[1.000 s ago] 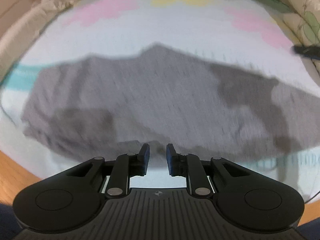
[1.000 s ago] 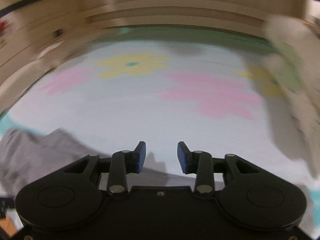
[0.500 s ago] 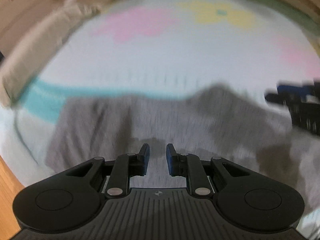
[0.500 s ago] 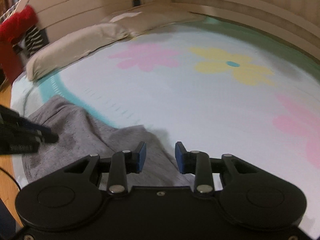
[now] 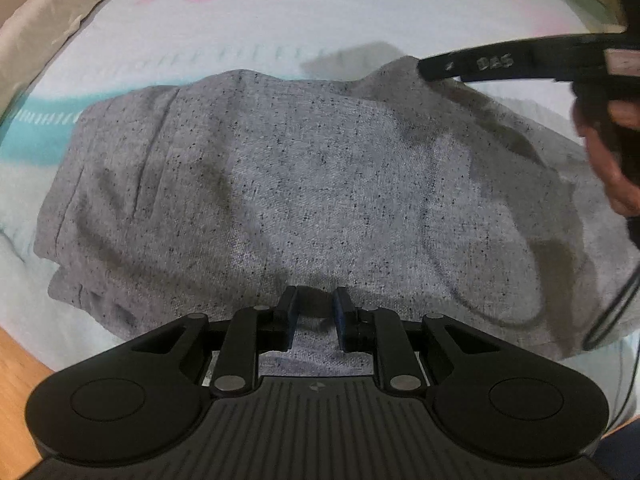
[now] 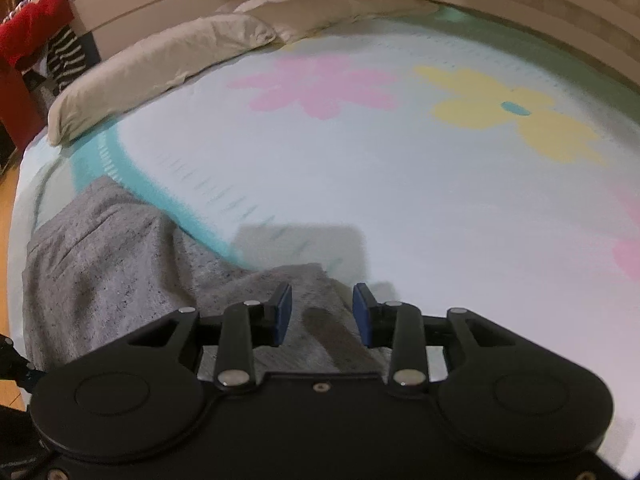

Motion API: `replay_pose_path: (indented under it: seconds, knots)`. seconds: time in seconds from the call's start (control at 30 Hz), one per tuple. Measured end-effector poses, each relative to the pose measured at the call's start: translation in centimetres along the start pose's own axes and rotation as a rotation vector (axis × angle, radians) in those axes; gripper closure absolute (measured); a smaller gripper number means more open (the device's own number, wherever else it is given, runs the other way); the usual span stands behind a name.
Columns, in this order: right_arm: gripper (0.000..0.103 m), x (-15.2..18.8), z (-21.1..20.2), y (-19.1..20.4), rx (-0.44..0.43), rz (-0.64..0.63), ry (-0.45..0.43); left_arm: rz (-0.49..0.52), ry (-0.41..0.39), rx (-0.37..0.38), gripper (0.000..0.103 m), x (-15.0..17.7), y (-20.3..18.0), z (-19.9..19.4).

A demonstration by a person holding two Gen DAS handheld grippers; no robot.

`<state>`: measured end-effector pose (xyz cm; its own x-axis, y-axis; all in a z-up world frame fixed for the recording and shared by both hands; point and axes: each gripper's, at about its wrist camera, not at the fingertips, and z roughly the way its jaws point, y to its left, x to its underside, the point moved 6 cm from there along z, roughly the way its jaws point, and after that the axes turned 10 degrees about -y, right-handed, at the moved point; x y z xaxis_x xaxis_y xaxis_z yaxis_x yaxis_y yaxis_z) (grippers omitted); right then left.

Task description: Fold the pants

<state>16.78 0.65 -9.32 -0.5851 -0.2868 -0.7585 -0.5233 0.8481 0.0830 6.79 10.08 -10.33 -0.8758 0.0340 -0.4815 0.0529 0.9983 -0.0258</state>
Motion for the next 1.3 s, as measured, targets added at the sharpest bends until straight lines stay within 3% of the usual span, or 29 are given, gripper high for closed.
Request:
replay_pose_path:
  seconds: [0.13, 0.17, 0.2, 0.23, 0.33, 0.47, 0.53, 0.6, 0.67, 0.77, 0.9, 0.93, 0.97, 1.0, 1.13, 1.3]
  knots:
    - [0.057, 0.6, 0.9, 0.3, -0.003, -0.004, 0.035, -0.012, 0.004, 0.007, 0.084, -0.1, 0.5, 0.0]
    - [0.062, 0.8, 0.9, 0.4, -0.01, -0.004, 0.041, -0.015, 0.009, 0.005, 0.084, -0.3, 0.4, -0.2]
    - [0.092, 0.8, 0.8, 0.5, -0.024, -0.007, 0.039, -0.019, 0.012, 0.003, 0.084, -0.4, 0.1, -0.3]
    - [0.097, 0.8, 0.7, 0.7, -0.034, -0.013, 0.041, -0.025, 0.014, 0.003, 0.084, -0.4, 0.0, -0.1]
    - [0.098, -0.2, 0.1, 1.2, -0.002, -0.059, -0.014, -0.039, 0.015, 0.004, 0.084, -0.8, 0.7, 0.2]
    - [0.098, -1.5, 0.1, 0.5, 0.104, -0.062, -0.073, -0.037, 0.009, 0.0, 0.084, -0.3, 1.3, -0.2]
    - [0.098, -1.6, 0.3, -0.1, 0.072, -0.018, -0.064, -0.03, 0.004, -0.002, 0.084, -0.2, 1.1, -0.2]
    - [0.091, -1.4, 0.6, -0.9, 0.001, 0.043, -0.023, -0.024, -0.001, 0.0, 0.084, 0.1, 1.0, -0.2]
    - [0.083, -1.1, 0.7, -1.3, 0.006, 0.035, -0.008, -0.033, -0.003, 0.0, 0.084, 0.4, 1.0, -0.2]
    - [0.051, -0.3, 1.0, -1.4, -0.002, 0.027, 0.004, -0.034, -0.003, -0.011, 0.084, 0.6, 0.8, -0.4]
    - [0.051, 0.4, 1.8, -0.8, -0.032, 0.014, 0.034, -0.021, -0.005, -0.023, 0.084, 0.8, 0.3, -0.3]
    - [0.053, 0.6, 1.9, -0.6, -0.034, 0.003, 0.043, -0.022, -0.005, -0.022, 0.084, 0.6, 0.2, -0.2]
    - [0.068, 0.8, 2.0, -0.3, -0.048, -0.009, 0.048, -0.025, -0.005, -0.021, 0.084, 0.5, 0.1, -0.3]
    - [0.095, 1.1, 1.8, 0.0, -0.062, -0.019, 0.055, -0.03, -0.004, -0.019, 0.084, 0.4, 0.0, -0.3]
    - [0.095, 0.7, 0.9, 1.0, -0.032, -0.122, 0.007, -0.054, -0.007, -0.013, 0.084, 0.5, 0.5, -0.2]
    - [0.097, -0.2, 1.6, 0.2, 0.042, -0.091, -0.017, -0.034, -0.022, -0.035, 0.084, 0.9, 0.2, -0.5]
